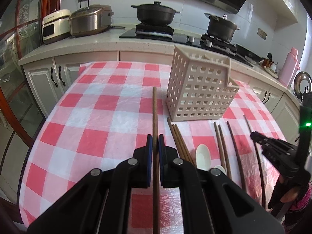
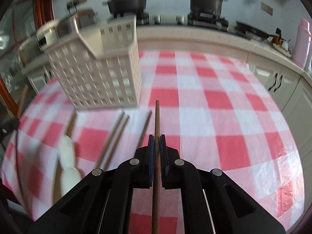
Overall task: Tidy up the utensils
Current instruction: 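Lift both held chopsticks upright and carry them over the white basket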
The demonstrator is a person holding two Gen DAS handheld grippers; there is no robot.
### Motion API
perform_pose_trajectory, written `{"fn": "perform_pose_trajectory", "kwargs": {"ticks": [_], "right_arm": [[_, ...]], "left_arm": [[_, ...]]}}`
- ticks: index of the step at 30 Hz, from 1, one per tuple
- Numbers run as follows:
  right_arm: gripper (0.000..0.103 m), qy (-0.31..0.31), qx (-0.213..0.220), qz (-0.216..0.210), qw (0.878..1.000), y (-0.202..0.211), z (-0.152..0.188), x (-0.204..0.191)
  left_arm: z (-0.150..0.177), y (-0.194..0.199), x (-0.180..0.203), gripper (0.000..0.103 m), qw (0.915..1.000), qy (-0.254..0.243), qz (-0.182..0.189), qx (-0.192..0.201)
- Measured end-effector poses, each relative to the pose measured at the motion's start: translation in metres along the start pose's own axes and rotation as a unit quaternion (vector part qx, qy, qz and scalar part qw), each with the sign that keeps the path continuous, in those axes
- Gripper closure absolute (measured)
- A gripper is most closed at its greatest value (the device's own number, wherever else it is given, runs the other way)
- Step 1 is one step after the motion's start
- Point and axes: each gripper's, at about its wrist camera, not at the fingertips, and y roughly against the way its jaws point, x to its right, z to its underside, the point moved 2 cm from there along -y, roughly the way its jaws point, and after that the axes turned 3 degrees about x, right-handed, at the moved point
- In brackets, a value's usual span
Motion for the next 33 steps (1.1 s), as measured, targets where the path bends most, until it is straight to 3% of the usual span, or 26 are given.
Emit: {"fn": "perform_pose_trajectory", "kwargs": {"ticks": [6, 17, 33], "right_arm": [[0.098, 0.001, 0.066, -0.017, 0.998, 0.046, -0.019, -0.005], [0.098, 0.013, 0.144, -0.013, 0.989, 0.112, -0.019, -0.013], [0.098, 0.018, 0.197, -0.009, 0.980, 0.135, -0.015, -0.014]], "left_arm": [[-0.008, 0.024, 0.004, 0.097, 0.9995, -0.003, 0.010, 0.030], [-0.009, 0.068, 0.019, 0.097, 0.9953, -0.029, 0.008, 0.092], [-0.010, 0.092, 0.034, 0.097, 0.9846, -0.043, -0.010, 0.169]]}}
